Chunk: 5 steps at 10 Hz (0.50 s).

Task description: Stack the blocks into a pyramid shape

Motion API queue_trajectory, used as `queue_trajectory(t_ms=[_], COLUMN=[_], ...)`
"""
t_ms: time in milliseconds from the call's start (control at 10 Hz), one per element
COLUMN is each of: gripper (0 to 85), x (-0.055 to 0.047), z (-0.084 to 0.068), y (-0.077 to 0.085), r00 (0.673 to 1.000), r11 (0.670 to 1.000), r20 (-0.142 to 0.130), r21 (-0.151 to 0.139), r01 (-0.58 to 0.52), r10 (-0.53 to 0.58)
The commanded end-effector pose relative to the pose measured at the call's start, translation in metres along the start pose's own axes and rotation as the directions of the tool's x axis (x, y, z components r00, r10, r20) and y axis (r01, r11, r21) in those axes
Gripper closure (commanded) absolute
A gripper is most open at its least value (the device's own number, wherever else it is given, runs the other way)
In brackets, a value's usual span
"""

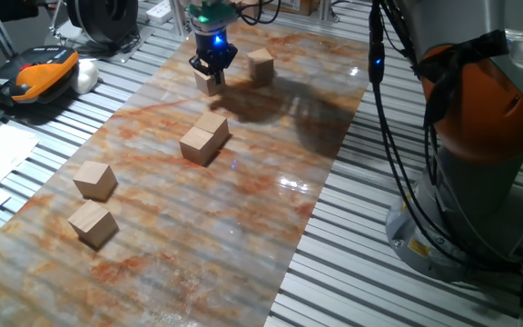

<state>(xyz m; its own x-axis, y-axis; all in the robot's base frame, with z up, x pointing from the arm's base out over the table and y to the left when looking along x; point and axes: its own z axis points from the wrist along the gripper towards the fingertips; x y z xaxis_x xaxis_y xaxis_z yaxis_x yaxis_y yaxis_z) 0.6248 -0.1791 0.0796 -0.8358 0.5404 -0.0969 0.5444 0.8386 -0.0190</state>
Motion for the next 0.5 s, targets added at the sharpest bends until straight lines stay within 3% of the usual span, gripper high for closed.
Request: queue_trajectory(t_ms=[0,400], gripper=[85.0,85.0], x=[0.0,0.0005], z=[0.0003,0.0023], y=[-0.0003,0.0007], r00=[1.0,0.999], r11=[1.0,0.999], r20=[-0.014,-0.037], r21=[-0.005,-0.032], r01=[-0.001,-0.009], r10=[0.001,0.008])
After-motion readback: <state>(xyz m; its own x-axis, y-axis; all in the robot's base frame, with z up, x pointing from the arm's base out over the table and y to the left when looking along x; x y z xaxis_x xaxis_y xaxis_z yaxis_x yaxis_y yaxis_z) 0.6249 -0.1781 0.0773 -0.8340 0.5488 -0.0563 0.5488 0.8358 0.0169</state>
